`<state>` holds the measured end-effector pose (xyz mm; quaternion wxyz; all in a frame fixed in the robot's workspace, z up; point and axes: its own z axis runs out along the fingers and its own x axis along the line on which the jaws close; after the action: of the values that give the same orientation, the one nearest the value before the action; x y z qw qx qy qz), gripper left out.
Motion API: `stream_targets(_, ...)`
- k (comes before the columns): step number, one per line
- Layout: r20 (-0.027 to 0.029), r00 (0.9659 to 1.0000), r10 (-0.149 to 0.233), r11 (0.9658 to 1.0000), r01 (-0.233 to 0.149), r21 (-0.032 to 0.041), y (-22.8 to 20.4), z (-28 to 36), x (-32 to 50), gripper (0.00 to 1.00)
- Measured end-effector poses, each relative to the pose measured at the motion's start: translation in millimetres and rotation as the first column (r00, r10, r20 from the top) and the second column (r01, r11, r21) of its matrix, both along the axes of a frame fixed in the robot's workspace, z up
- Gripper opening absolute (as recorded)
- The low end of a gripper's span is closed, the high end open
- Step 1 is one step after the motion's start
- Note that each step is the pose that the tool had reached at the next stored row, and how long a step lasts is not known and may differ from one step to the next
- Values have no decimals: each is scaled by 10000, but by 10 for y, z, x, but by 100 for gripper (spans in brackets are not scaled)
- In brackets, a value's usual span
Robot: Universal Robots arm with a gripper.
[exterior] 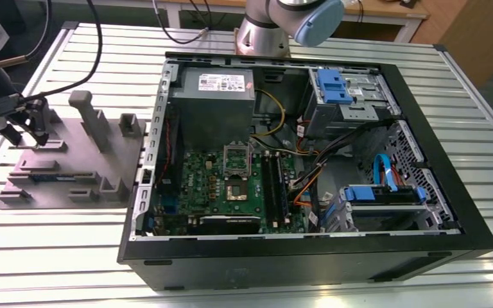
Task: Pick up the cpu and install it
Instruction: 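Pick up the cpu and move it towards the insertion slot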
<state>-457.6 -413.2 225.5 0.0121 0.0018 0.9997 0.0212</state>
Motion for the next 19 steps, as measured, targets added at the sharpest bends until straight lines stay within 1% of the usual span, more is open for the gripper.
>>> stream_targets(3, 0, 10000, 0, 10000, 0, 0, 0, 4, 0, 47)
stream_targets(5, 0, 10000, 0, 10000, 0, 0, 0, 19, 0, 47)
stream_targets(17, 0, 10000, 0, 10000, 0, -1, 0, 42, 0, 47)
stream_targets(19, 0, 10000, 0, 10000, 0, -2, 0, 62, 0, 47)
